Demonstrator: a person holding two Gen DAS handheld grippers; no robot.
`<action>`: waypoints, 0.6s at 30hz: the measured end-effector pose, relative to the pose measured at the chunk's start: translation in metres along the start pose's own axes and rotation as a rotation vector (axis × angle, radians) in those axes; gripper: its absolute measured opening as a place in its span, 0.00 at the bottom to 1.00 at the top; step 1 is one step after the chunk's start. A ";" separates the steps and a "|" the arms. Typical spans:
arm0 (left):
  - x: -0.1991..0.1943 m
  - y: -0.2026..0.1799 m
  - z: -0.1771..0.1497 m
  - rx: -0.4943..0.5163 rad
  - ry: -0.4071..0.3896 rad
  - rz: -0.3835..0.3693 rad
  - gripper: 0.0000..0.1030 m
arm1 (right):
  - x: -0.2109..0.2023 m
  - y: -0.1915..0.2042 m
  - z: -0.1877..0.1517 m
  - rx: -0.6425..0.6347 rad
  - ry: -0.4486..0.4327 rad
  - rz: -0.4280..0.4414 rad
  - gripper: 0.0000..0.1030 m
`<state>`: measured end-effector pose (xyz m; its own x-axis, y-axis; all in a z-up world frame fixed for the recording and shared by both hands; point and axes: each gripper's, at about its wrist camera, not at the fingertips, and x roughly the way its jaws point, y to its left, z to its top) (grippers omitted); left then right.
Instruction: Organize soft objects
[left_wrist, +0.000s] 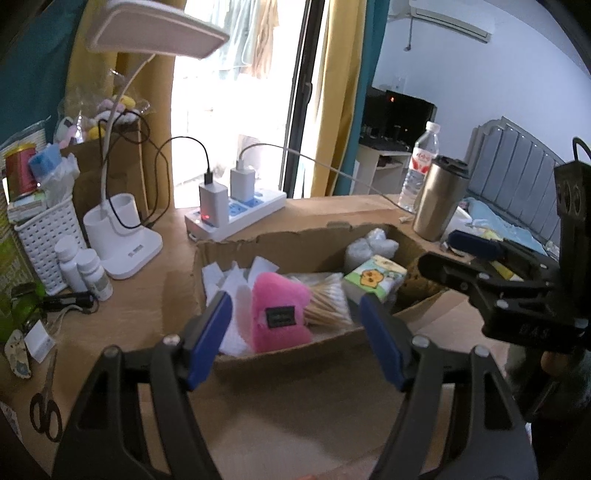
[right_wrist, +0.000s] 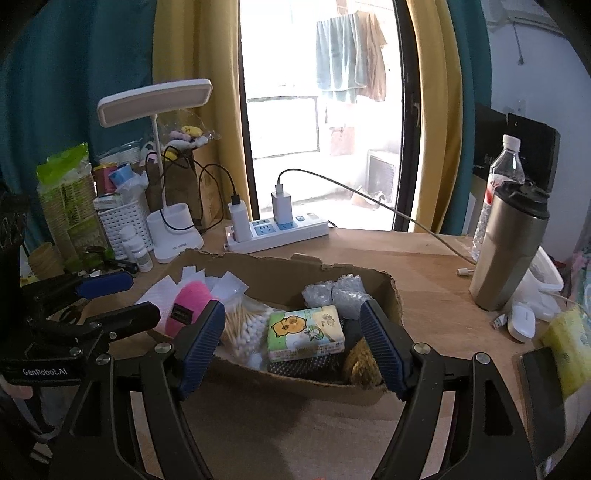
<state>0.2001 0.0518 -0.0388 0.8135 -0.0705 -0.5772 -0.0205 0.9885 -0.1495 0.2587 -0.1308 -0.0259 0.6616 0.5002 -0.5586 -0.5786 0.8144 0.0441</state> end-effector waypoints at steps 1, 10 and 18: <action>-0.002 -0.001 -0.001 0.000 -0.003 0.000 0.71 | -0.002 0.001 0.000 -0.001 -0.002 -0.001 0.76; -0.031 -0.004 -0.006 -0.011 -0.052 0.006 0.72 | -0.030 0.008 -0.006 -0.011 -0.025 -0.018 0.76; -0.064 -0.009 -0.008 -0.011 -0.111 0.006 0.85 | -0.056 0.017 -0.006 -0.026 -0.062 -0.031 0.76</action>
<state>0.1441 0.0466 -0.0070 0.8729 -0.0489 -0.4854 -0.0312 0.9873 -0.1556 0.2089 -0.1470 0.0016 0.7075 0.4929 -0.5065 -0.5690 0.8223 0.0054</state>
